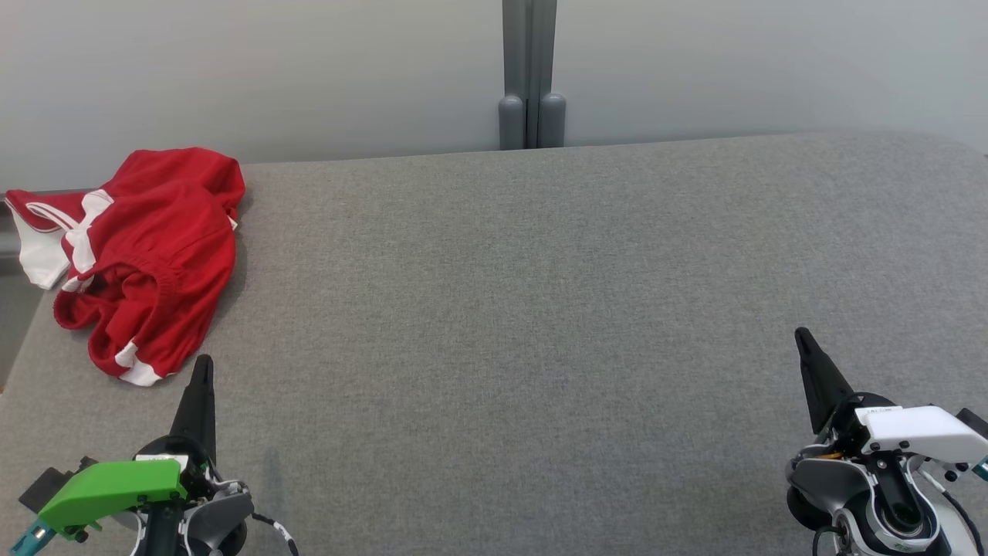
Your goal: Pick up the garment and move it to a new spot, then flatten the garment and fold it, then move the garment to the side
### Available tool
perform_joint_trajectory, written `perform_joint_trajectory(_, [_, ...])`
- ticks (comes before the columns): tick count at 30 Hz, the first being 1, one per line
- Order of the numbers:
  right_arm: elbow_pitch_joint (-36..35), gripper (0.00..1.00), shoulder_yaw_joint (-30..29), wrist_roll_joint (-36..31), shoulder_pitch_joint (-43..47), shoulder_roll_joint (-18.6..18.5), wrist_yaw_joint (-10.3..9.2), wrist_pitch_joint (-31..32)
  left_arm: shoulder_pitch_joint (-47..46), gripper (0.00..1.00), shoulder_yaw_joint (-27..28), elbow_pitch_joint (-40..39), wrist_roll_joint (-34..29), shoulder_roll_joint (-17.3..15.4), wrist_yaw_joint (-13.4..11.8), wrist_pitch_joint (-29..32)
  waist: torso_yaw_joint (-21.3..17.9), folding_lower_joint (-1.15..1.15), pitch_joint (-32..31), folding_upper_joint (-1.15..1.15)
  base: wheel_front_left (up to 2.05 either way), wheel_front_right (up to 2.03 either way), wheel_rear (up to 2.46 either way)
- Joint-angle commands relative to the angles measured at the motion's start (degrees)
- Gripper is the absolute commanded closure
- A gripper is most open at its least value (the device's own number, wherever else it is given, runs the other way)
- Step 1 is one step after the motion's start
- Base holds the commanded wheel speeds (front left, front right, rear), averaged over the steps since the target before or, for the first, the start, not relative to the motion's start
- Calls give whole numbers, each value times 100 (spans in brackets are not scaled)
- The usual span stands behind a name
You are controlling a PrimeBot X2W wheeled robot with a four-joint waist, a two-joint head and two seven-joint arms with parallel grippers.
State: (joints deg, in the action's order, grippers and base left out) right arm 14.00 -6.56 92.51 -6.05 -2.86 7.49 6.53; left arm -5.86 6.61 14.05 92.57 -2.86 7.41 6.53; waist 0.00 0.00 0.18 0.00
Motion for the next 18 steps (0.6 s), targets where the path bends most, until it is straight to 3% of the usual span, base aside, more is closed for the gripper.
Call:
perform_joint_trajectory(1, [6,100,3,-21,-38,-6,0,7,-76,100,2,-9,-32,-6,35,13,0,0,0,0,0,0,0])
perform_joint_trajectory(18, [6,100,3,-21,-38,-6,0,7,-76,100,2,-9,-32,-6,35,13,0,0,0,0,0,0,0])
